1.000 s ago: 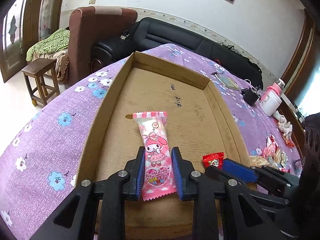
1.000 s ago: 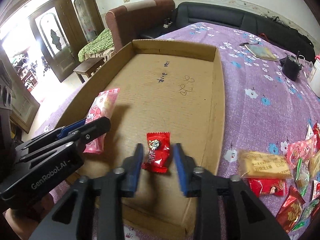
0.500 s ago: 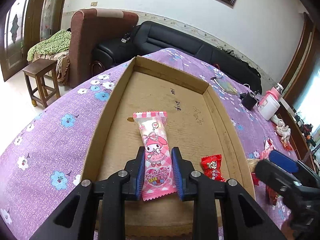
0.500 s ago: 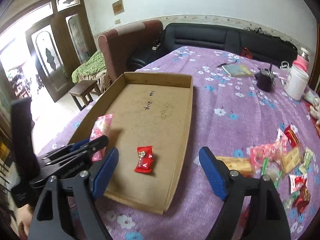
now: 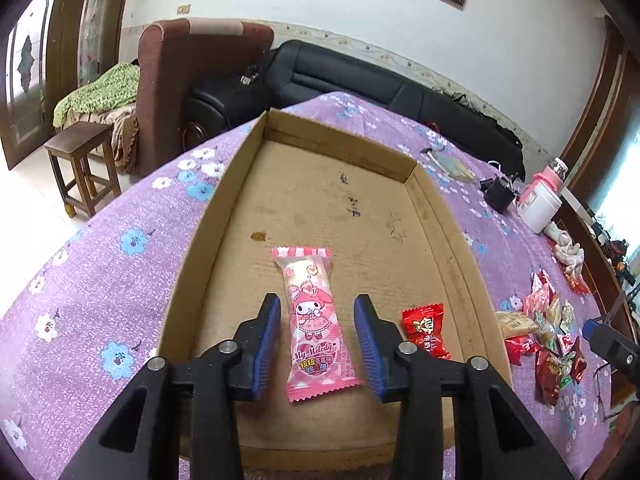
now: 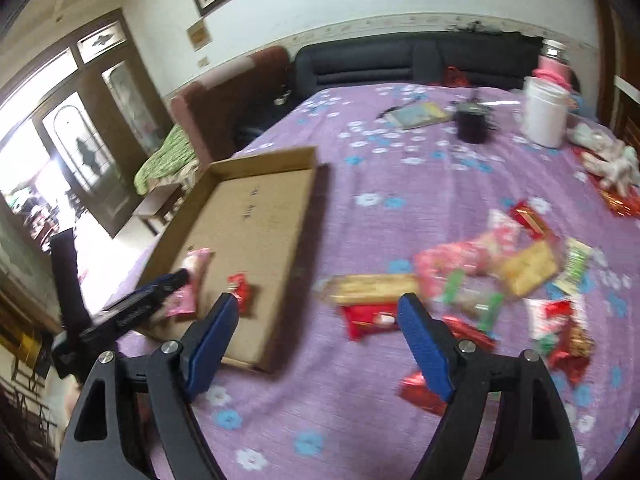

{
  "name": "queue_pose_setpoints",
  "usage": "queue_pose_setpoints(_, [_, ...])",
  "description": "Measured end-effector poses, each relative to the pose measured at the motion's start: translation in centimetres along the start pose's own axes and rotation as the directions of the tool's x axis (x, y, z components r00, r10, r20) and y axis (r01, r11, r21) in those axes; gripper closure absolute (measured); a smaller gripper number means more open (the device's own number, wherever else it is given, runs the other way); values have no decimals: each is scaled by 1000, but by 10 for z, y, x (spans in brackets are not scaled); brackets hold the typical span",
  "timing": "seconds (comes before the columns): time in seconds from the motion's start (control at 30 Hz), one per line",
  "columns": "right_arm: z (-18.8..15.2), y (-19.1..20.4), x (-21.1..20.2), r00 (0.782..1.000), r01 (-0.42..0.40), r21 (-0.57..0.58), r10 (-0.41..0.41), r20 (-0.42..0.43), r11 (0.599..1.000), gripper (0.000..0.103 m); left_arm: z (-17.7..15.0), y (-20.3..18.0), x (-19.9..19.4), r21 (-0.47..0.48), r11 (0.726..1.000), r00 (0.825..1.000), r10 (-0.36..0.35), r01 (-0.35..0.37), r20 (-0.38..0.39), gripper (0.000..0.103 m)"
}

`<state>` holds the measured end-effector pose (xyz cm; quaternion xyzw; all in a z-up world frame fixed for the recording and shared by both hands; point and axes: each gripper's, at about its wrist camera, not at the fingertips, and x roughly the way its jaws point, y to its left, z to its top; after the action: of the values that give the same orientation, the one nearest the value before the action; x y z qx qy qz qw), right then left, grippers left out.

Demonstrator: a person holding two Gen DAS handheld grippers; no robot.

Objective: Organize snacks
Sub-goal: 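Lower the pink snack bar into the tray and open the left tool, then move the left tool to the red-brown chocolate packet while the right tool reaches another packet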

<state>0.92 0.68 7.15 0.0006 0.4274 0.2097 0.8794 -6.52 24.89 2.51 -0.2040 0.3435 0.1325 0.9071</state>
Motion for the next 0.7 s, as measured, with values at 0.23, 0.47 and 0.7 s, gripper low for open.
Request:
queue_pose_setpoints(0.23, [-18,-63,-13,998,69,112,-67,-22,991,28,-8,-6,-17,8,1000,999,-2,2,45,62])
queue_pose_setpoints(0.47, [-27,-123,-33,995,96,225,-97,-10,970,39,-12,-50,-46,136,989,996,-70,62,61,62])
queue_pose_setpoints(0.7, [-37,-170,-55,983,165,308,-181,22,937,42,-31,-118,-48,261,937,973,-220,231,-71,49])
